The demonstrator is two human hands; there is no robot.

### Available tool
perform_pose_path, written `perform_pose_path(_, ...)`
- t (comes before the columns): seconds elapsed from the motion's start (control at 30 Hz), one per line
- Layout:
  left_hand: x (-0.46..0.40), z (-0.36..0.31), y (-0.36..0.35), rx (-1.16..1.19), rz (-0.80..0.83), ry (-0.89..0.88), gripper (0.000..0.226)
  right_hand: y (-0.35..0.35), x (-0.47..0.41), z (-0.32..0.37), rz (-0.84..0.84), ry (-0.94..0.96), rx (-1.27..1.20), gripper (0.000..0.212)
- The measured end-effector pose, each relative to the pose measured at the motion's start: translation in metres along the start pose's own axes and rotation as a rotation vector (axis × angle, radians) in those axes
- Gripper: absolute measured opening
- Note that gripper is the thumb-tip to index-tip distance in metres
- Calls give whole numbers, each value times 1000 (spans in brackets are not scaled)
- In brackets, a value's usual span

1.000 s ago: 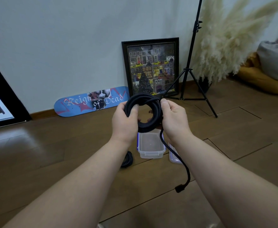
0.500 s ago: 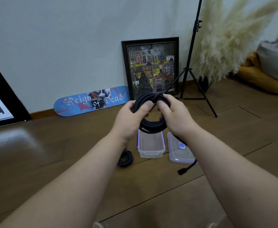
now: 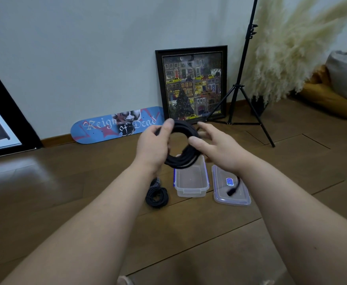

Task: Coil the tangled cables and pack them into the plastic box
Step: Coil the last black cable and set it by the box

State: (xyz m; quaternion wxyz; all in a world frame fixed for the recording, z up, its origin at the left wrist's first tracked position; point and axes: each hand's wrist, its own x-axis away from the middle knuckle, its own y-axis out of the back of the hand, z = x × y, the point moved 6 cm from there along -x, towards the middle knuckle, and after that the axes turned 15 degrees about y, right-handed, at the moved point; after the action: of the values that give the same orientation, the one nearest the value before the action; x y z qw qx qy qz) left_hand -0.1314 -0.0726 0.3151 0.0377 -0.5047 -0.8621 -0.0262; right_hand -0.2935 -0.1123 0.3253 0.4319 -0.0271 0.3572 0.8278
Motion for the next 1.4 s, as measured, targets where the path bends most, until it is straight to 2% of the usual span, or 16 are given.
perform_pose_path(0.03, -3, -1, 9, 57, -57, 2, 33, 2, 3, -2, 36, -45, 3, 61)
perform_pose_path(0.1, -9, -1, 26, 158, -139, 17, 33, 8, 9, -4, 78, -84, 54, 31)
perform_pose_path(0.17, -11, 1, 39, 240, -189, 40, 33, 16, 9, -8, 71, -90, 226, 15)
perform_pose_path(0.3, -12, 2, 45, 303, -176, 56, 32, 33, 6, -26, -25, -184, 620, 24)
perform_pose_path(0.4, -9, 1, 36, 278, -103, 33, 28, 42, 5, -31, -152, -240, 707, 31)
perform_pose_path(0.47, -7, 0, 29, 254, -53, 26, 26, 44, 2, -23, -275, -198, 593, 27)
perform_pose_path(0.6, -2, 2, 15, 203, 28, 44, 24, 37, 2, -23, -609, -180, -114, 5)
perform_pose_path(0.67, 2, 3, 6, 184, 85, 47, 24, 32, 4, -34, -685, -259, -296, 5)
perform_pose_path(0.8, 11, 0, -11, 149, 210, 45, 22, 26, 6, -50, -713, -354, -417, 8)
perform_pose_path(0.97, 11, 5, -14, 108, 197, 68, 17, 14, -5, -37, -548, -244, -495, 13)
perform_pose_path(1.03, 10, 7, -14, 104, 198, 73, 16, 13, -5, -35, -504, -249, -448, 14)
perform_pose_path(1.13, 10, 8, -12, 110, 193, 80, 16, 20, -1, -39, -481, -282, -213, 17)
perform_pose_path(1.2, 8, 9, -10, 131, 188, 95, 16, 23, 0, -37, -475, -273, -154, 18)
perform_pose_path(1.4, 11, 13, -17, 103, 220, 117, 19, 12, -1, -37, -495, -294, -372, 14)
